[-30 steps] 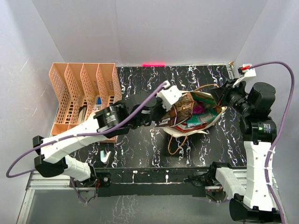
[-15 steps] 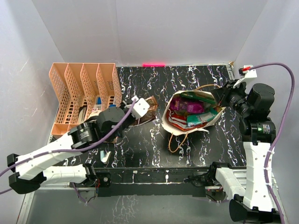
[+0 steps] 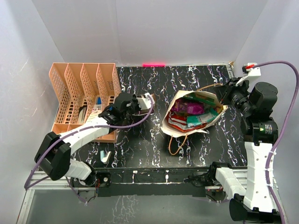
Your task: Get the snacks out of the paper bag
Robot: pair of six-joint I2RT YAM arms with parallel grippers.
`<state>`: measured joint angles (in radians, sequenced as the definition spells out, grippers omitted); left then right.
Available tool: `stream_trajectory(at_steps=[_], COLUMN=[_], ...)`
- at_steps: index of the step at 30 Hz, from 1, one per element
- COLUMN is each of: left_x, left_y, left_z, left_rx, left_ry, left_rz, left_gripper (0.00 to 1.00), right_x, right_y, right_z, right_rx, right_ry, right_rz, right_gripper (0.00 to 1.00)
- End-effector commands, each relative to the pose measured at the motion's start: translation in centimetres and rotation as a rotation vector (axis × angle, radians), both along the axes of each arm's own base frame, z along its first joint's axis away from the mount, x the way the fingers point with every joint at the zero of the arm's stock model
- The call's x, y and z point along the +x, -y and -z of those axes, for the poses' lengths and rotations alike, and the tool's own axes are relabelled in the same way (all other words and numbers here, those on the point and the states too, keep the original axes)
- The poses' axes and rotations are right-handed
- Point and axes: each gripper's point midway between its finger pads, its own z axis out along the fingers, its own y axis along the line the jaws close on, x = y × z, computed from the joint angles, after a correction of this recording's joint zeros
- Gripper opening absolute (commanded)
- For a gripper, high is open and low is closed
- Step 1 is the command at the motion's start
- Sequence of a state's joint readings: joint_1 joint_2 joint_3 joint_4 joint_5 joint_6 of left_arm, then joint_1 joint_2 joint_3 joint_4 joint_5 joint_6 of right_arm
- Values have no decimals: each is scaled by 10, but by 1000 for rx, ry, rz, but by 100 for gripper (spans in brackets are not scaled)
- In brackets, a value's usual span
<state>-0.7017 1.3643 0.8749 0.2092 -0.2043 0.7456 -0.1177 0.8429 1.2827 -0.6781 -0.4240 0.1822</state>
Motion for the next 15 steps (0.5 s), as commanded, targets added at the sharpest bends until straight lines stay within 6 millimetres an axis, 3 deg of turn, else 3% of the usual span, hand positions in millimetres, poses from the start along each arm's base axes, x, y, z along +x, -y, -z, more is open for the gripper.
stream_trajectory(at_steps=[1, 2, 3, 6, 9, 12, 15], left_x=[-14, -26, -38, -72, -106, -128, -142], left_y=[43, 46, 43, 25, 9, 3, 8], left_z=[-21, -15, -9, 8, 6, -6, 1], left_rx=[-92, -150, -214, -333, -428, -600, -698], left_ry=[-32, -95, -147, -284, -398, -513, -667], left_rz=[260, 273, 253, 166, 97, -2, -77], left_gripper=[8, 28, 42, 64, 77, 80, 80], right_x=[-6, -7, -7, -7, -9, -9, -9], right_y=[-1, -2, -3, -4, -4, -4, -5], right_z=[-36, -36, -36, -35, -33, -30, -26], right_rx=[-16, -15, -13, -16, -29, -35, -23], right_ry=[122, 122, 122, 121, 118, 116, 115], right_rz=[1, -5, -9, -19, -27, -24, -28], right_gripper=[8, 8, 8, 8, 8, 8, 8])
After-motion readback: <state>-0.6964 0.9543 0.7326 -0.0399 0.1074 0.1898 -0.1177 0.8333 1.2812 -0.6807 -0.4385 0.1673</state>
